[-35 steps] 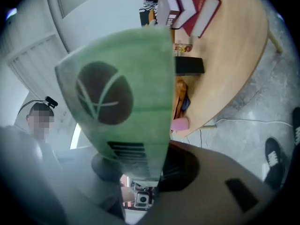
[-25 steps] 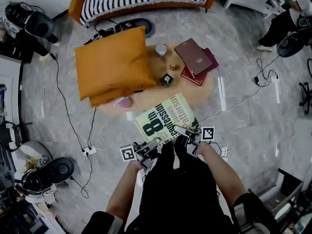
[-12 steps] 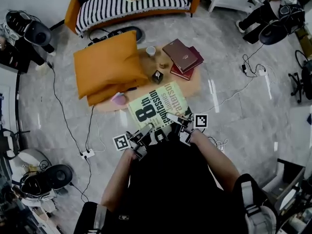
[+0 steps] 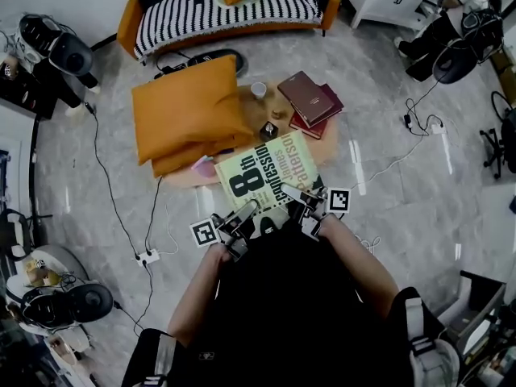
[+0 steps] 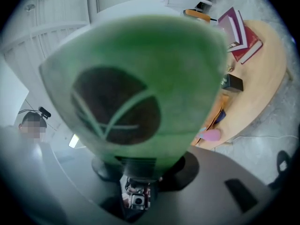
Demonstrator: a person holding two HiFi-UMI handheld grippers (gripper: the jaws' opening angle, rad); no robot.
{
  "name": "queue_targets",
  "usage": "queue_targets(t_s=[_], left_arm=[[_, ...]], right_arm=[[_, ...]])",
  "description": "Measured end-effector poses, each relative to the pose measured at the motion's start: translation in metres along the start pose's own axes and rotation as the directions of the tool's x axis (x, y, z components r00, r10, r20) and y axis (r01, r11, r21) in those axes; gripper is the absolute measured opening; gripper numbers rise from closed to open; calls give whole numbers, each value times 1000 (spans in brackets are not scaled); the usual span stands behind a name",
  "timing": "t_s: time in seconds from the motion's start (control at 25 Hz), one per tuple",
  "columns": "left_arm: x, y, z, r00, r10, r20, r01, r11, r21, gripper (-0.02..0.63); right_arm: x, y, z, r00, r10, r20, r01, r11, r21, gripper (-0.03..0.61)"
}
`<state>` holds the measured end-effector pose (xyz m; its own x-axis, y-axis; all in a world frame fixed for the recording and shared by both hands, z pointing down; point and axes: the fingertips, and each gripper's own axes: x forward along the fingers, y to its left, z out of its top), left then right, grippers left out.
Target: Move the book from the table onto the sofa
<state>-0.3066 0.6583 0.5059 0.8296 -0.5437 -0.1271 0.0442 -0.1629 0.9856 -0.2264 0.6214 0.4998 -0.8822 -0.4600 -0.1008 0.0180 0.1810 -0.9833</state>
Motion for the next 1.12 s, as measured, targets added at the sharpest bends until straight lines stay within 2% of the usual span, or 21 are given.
queue_targets(t_s=[0.6,1.12], left_arm=[[-14,3,-8,1000,-4,-7,4,1000,-4,156],[-21,6,-14,999,44,30,-42,996,-75,158]], right_arm=[[3,3,-15,1000,-3,-21,2,999,-35,161],[-2,-1,-28,998,-58,-4,58,998,-24,161]])
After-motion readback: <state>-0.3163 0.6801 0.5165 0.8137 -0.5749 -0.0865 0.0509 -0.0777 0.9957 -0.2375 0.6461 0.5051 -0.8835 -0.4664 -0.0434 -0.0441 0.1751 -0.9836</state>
